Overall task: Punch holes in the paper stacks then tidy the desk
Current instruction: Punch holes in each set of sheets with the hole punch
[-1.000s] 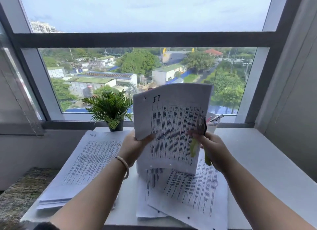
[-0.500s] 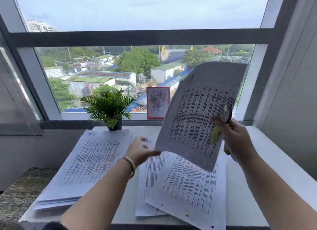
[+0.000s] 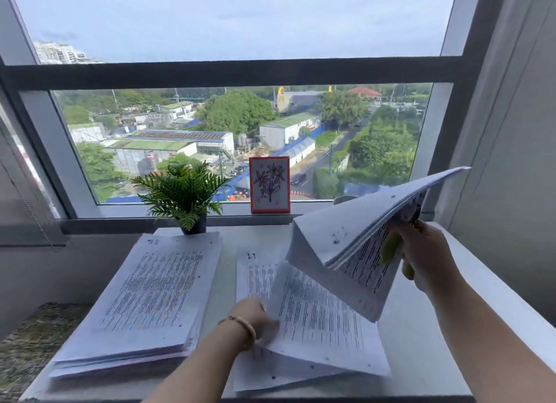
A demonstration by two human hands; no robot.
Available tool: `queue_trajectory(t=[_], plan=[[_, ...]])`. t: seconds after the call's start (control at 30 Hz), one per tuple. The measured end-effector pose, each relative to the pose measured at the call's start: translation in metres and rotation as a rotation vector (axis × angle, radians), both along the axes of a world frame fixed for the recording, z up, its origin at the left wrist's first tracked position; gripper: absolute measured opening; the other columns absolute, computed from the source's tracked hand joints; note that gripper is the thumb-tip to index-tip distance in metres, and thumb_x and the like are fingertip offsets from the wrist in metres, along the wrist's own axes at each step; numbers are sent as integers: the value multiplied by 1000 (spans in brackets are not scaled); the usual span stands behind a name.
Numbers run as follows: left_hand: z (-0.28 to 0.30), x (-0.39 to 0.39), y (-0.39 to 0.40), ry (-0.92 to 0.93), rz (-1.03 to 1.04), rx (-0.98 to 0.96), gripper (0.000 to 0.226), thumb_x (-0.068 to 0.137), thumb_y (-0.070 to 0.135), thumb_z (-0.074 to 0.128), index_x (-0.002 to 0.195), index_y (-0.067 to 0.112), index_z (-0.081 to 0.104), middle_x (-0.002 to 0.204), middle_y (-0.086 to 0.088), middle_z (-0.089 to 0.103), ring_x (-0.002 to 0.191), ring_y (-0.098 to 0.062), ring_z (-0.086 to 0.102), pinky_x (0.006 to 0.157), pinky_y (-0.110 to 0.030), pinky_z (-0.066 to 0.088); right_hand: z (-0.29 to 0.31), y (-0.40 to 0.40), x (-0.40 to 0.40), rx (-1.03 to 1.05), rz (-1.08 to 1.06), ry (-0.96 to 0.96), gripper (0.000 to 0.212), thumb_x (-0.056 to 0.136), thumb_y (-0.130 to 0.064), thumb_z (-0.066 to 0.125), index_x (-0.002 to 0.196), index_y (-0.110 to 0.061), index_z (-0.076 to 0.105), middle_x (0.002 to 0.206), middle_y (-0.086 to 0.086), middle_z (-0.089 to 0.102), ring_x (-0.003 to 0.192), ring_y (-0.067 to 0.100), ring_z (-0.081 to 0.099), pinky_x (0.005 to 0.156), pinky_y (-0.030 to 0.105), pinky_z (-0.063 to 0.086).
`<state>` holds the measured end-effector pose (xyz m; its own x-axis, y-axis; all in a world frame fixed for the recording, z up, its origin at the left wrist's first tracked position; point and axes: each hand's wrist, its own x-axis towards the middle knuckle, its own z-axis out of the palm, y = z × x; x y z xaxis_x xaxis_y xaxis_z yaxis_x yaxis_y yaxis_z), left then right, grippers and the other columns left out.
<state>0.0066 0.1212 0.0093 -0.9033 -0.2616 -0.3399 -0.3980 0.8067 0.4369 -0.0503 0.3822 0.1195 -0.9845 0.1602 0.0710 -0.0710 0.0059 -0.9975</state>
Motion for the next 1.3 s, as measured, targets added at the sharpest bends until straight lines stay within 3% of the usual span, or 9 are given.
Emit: queue_trajectory(t=[0.13, 0.27, 0.37, 0.47, 0.67, 0.83, 1.07, 1.17, 1.3], plan=[[5, 19, -22, 31, 131, 167, 29, 91, 31, 59, 67, 16, 51, 55, 3, 52, 49, -10, 46, 42, -17, 35, 4, 0, -8, -75, -8, -188, 29, 91, -30, 59, 78, -4, 61, 45, 9, 47, 34, 13, 25, 52, 26, 26], [12, 34, -43, -197, 7, -78, 36, 86, 45, 63, 94, 10, 63, 68, 3, 55, 60, -12, 53, 49, -15, 39, 5, -8, -10, -87, 67, -249, 24, 89, -23, 64, 94, 0, 66, 64, 11, 58, 26, 10, 38, 38, 18, 34], [37, 36, -56, -124, -35, -112, 94, 55, 67, 75, 123, 7, 52, 113, -6, 63, 108, -20, 57, 89, -24, 45, 1, -23, -7, -85, 159, -225, 18, 86, -15, 67, 96, -1, 67, 82, 17, 65, 50, 18, 58, 49, 25, 45], [80, 23, -64, 133, -99, 255, 152, 28, 70, 77, 151, 12, 11, 154, -11, 27, 139, -25, 31, 113, -35, 27, -2, -29, -4, -17, 296, -148, 20, 92, -15, 58, 99, -3, 71, 86, 17, 66, 70, 22, 62, 69, 34, 47], [118, -26, -62, 455, -83, 793, 137, 31, 56, 90, 148, 21, 27, 122, -4, 62, 108, -16, 61, 97, -40, 41, 7, -33, 6, 225, 490, 86, 23, 84, -29, 61, 99, -19, 76, 88, 9, 70, 88, 24, 64, 86, 43, 46], [122, -33, -45, 586, -67, 917, 67, 47, 34, 93, 106, 14, 69, 107, -7, 71, 102, -23, 66, 101, -46, 46, 2, -32, 9, 219, 468, 158, 27, 80, -39, 61, 101, -28, 75, 104, 19, 67, 81, 58, 45, 67, 67, 39], [109, -22, -44, 735, -42, 775, 38, 65, 47, 80, 89, 18, 74, 100, -15, 72, 101, -36, 65, 91, -53, 51, -9, -32, 15, 251, 479, 166, 15, 94, -25, 60, 99, -24, 74, 109, 5, 69, 92, 34, 64, 81, 52, 51], [98, -16, -38, 740, 40, 727, 41, 59, 50, 78, 80, 15, 73, 95, -17, 72, 96, -39, 65, 87, -57, 51, -23, -34, 14, 317, 463, 154, 16, 96, -25, 57, 99, -22, 72, 113, 26, 60, 69, 53, 53, 58, 58, 50], [109, -21, -38, 771, 59, 769, 32, 70, 37, 81, 86, 11, 73, 94, -18, 72, 86, -31, 66, 85, -61, 50, -10, -36, 12, 190, 395, 146, 48, 86, -41, 62, 108, 2, 63, 79, 31, 49, 34, 12, 24, 35, 20, 21]])
